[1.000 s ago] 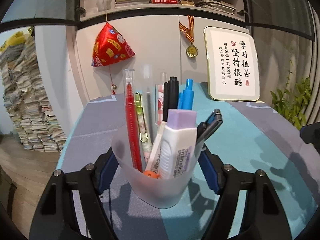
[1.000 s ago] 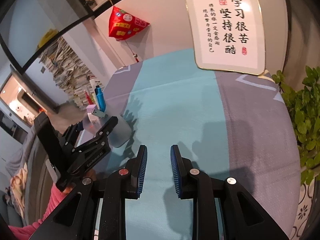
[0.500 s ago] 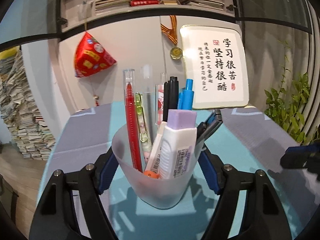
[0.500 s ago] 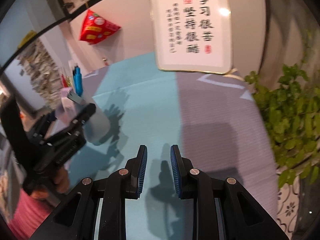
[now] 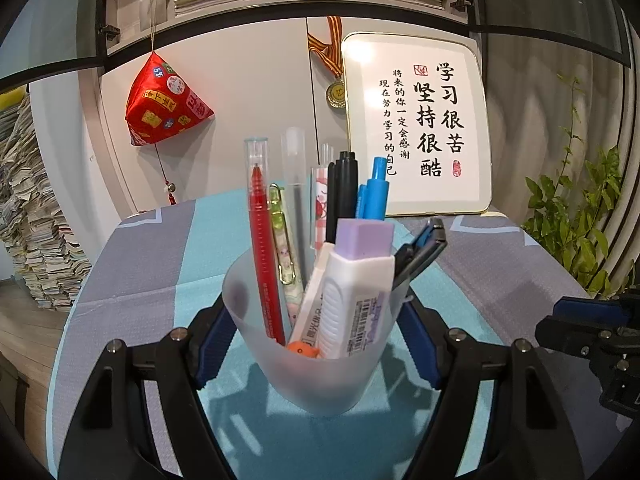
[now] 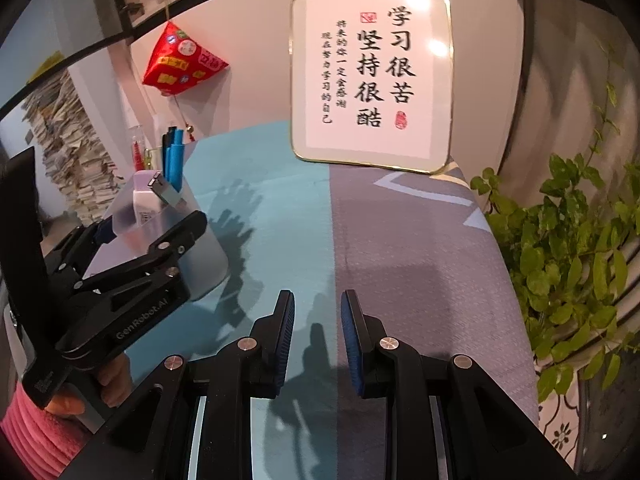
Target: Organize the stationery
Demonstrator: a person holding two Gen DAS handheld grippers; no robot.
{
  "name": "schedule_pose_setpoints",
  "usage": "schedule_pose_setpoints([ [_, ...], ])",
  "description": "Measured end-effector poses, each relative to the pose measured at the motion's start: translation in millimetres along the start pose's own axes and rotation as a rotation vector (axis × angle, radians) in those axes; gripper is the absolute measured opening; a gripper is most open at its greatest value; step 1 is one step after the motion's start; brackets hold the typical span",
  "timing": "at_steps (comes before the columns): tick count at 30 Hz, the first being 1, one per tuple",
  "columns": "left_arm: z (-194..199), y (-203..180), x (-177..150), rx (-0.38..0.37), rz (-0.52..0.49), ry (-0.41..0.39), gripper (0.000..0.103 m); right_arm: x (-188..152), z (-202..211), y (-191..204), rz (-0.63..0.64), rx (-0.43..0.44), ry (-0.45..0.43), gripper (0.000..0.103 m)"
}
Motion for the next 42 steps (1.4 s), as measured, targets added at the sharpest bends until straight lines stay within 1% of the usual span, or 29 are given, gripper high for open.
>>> schedule_pose_setpoints([
  [3,-1,1,-3,-0.003,0.003,0.02,0.077,-2,1,2,0.006,0.002,0.006,0.024],
  [7,-3,2,-12,-0.037,0.021,0.061,0.086,-5,5,3,0.004,-0.001,0.016,0.024],
  [9,0,2,-16,-0.044,0.035,0.069,0.087,-7,8,3,0.003,-0.004,0.016,0.025],
  [10,2,1,-17,-0.044,0.035,0.07,0.089,-7,10,3,0.003,-0.006,0.015,0.025],
  [11,4,1,-18,-0.039,0.032,0.072,0.091,-8,12,3,0.004,-0.008,0.014,0.025],
  [15,21,4,-20,0.009,0.008,0.062,0.093,-10,22,5,0.005,-0.018,0.005,0.025],
  [16,28,4,-21,0.016,0.001,0.063,0.1,-11,25,6,0.008,-0.02,0.0,0.025],
  [17,32,5,-23,0.019,-0.002,0.062,0.102,-11,28,7,0.009,-0.022,-0.003,0.025],
  [21,59,2,-36,0.055,-0.024,0.064,0.102,-16,40,11,0.011,-0.021,-0.02,0.025],
  [23,70,0,-43,0.059,-0.016,0.072,0.102,-20,44,12,0.007,-0.02,-0.022,0.025],
  [25,84,-2,-48,0.041,0.005,0.092,0.102,-27,49,13,0.005,-0.019,-0.019,0.025],
  [27,99,-3,-45,0.016,0.024,0.092,0.102,-32,56,14,0.005,-0.016,-0.023,0.025],
  [32,148,7,-26,0.056,0.082,0.043,0.102,-37,89,22,0.016,-0.013,-0.086,0.025],
  [36,186,12,-10,0.057,0.121,-0.01,0.102,-35,129,32,0.024,-0.001,-0.16,0.025],
  [38,208,17,0,0.073,0.128,-0.044,0.102,-33,150,39,0.036,0.006,-0.206,0.025],
  [39,217,19,5,0.082,0.131,-0.063,0.102,-33,161,44,0.046,0.016,-0.23,0.026],
  [40,224,19,7,0.09,0.134,-0.077,0.102,-32,172,49,0.06,0.027,-0.256,0.034],
  [42,237,21,12,0.114,0.14,-0.095,0.102,-30,186,56,0.077,0.034,-0.288,0.045],
])
Point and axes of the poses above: each gripper's, at about its wrist camera, not at the fingertips, and z roughly against the way its jaws point, y to its left, x to its top, the point moved 7 cm from there along -z, roughly the way its jaws point, and after that the axes turned 15 degrees about -z, right-handed, at the moved point
